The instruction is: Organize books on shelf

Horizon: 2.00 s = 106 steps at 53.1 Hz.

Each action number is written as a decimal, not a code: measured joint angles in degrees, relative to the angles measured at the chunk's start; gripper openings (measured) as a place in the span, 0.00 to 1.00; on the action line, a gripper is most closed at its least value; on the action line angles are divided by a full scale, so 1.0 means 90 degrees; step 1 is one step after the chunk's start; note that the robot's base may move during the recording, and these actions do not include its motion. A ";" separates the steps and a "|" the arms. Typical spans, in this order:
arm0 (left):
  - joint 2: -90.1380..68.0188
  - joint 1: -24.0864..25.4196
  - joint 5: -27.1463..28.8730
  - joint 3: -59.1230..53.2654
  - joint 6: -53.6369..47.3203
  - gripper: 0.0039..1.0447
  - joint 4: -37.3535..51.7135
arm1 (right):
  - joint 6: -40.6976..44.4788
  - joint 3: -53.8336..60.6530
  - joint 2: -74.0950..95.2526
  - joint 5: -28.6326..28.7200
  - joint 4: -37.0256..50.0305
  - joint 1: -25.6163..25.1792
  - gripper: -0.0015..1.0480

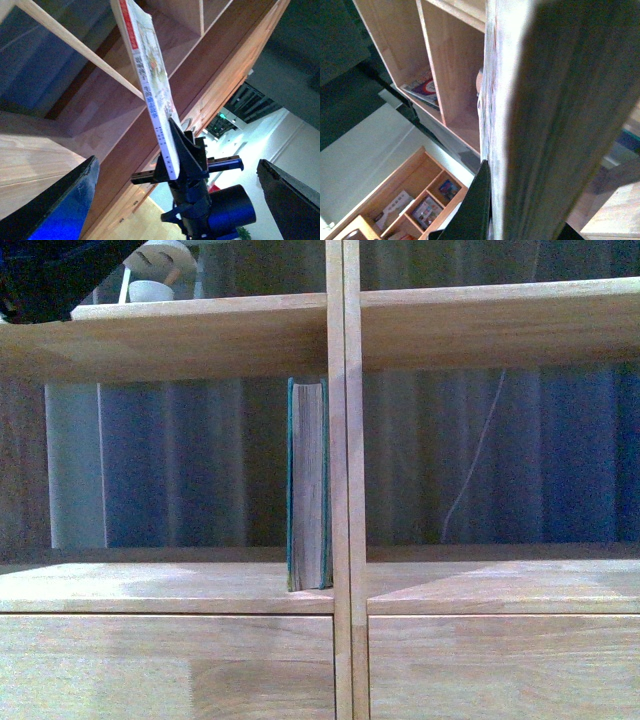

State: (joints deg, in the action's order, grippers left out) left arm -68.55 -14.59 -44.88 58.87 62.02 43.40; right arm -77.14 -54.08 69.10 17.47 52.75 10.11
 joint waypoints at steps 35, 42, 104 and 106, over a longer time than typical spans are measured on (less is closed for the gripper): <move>-0.0007 -0.0527 0.0330 0.0143 -0.0580 0.87 -0.0233 | 0.0063 0.0755 -0.0211 0.0231 0.0408 0.1316 0.07; -0.0007 -0.0527 0.0364 0.0143 -0.0721 0.70 -0.0289 | 0.0061 0.0792 -0.0304 0.0240 0.0461 0.1433 0.07; 0.0682 0.2171 0.1297 -0.0180 -0.4129 0.06 -0.2565 | -0.0080 0.2494 -0.2567 0.2025 -0.0158 -0.1030 0.93; 0.0503 0.2263 0.1418 -0.0180 -0.4456 0.06 -0.2608 | -0.0100 0.2567 -0.2820 0.2210 -0.0233 -0.1333 0.93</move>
State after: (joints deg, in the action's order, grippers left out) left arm -64.03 5.78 -32.12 57.25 21.91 19.92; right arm -78.04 -30.98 43.72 37.36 50.65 -1.89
